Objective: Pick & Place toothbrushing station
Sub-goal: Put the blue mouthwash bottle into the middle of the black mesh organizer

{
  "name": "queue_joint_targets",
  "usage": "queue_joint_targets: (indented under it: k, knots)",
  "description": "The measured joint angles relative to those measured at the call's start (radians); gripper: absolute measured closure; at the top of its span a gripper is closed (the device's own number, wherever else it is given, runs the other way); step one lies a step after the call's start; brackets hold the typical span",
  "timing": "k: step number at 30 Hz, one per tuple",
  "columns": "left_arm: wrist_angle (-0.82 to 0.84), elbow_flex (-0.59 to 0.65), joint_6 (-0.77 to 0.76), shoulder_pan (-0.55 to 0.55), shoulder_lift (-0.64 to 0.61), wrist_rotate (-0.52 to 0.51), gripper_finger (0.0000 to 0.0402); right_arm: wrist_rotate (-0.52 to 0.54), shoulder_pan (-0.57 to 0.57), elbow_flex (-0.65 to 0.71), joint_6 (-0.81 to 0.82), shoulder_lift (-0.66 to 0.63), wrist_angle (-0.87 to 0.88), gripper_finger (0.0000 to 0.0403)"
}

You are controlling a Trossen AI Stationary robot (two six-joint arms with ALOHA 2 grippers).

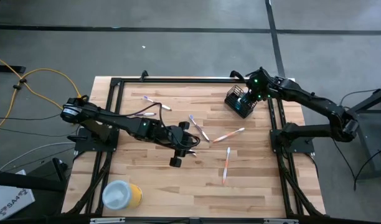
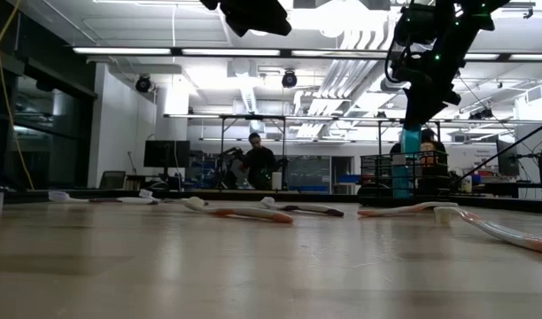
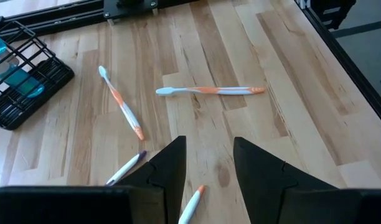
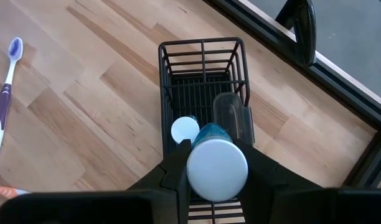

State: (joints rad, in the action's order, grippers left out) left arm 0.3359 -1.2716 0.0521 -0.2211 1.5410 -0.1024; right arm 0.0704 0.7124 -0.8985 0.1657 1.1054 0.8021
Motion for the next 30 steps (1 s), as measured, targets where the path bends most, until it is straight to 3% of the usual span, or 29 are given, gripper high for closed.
queue_joint_targets:
  k: [30]
  knots:
    - [0.0, 0.0, 0.003, -0.018, 0.0, 0.001, 0.0272, -0.025, 0.0, 0.0, 0.04, 0.0, 0.012, 0.0316]
